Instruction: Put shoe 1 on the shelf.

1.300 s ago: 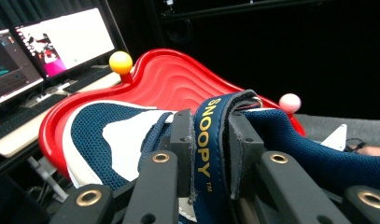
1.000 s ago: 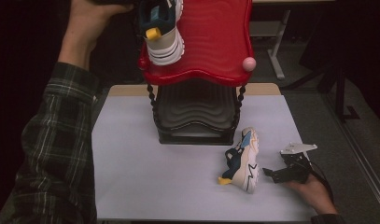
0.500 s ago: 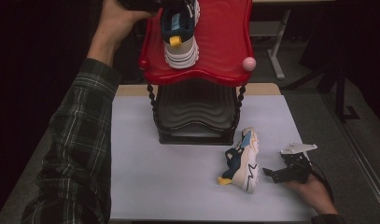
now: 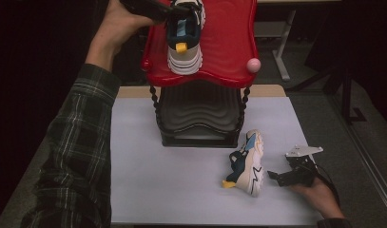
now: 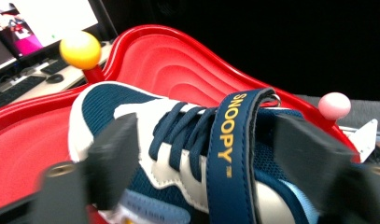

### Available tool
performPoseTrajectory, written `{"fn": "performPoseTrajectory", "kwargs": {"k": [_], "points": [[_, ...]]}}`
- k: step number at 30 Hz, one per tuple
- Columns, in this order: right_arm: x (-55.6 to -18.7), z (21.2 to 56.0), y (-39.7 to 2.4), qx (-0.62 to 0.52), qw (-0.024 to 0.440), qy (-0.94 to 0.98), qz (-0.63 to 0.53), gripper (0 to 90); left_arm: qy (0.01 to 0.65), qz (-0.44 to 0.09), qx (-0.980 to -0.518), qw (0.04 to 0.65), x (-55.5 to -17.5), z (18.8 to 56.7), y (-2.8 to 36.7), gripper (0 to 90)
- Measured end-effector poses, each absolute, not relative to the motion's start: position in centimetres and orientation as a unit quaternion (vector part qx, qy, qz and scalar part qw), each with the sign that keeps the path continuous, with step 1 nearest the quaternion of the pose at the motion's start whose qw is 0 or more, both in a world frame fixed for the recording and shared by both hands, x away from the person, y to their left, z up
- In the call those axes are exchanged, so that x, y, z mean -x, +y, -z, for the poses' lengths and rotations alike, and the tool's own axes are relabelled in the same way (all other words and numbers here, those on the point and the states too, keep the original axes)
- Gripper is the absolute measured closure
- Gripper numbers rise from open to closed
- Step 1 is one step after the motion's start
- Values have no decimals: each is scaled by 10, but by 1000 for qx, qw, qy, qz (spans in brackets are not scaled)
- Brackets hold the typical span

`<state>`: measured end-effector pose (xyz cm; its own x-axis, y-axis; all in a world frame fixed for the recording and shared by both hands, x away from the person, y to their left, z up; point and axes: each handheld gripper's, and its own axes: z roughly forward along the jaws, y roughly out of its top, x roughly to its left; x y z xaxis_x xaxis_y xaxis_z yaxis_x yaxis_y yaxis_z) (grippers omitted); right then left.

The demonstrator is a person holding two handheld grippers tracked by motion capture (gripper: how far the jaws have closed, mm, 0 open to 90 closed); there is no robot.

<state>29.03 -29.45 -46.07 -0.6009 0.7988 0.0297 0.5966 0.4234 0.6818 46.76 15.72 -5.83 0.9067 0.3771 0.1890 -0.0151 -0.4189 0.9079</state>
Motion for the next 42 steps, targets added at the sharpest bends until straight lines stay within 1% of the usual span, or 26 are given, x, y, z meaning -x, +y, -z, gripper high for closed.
{"fn": "performPoseTrajectory", "kwargs": {"k": [1, 7, 12, 13, 16, 20, 30, 39, 40, 41, 42], "points": [[-290, 461, -295, -420, 151, 830, -334, 8, 113, -183, -820, 531, -465, 59, 160, 162], [-290, 461, -295, -420, 152, 830, -334, 8, 117, -166, -821, 534, -452, 64, 177, 133], [-290, 461, -295, -420, 151, 831, -333, 8, 130, -160, -822, 531, -429, 73, 203, 132], [-290, 461, -295, -420, 151, 831, -333, 8, 130, -160, -822, 531, -429, 73, 203, 132], [-290, 461, -295, -420, 151, 831, -333, 8, 143, -162, -821, 529, -412, 84, 221, 132], [-290, 461, -294, -420, 151, 830, -334, 8, 150, -164, -822, 524, -402, 93, 233, 132], [-290, 461, -295, -420, 152, 830, -333, 8, 181, -175, -820, 514, -366, 133, 266, 133], [-290, 461, -295, -419, 153, 831, -334, 8, 194, -172, -820, 510, -347, 164, 279, 133], [-290, 461, -294, -419, 153, 830, -334, 8, 195, -170, -821, 509, -341, 174, 282, 136], [-290, 461, -294, -421, 152, 830, -333, 8, 195, -170, -821, 509, -341, 174, 282, 137], [-290, 461, -294, -421, 152, 830, -333, 8, 196, -165, -824, 505, -338, 185, 283, 138]]}}
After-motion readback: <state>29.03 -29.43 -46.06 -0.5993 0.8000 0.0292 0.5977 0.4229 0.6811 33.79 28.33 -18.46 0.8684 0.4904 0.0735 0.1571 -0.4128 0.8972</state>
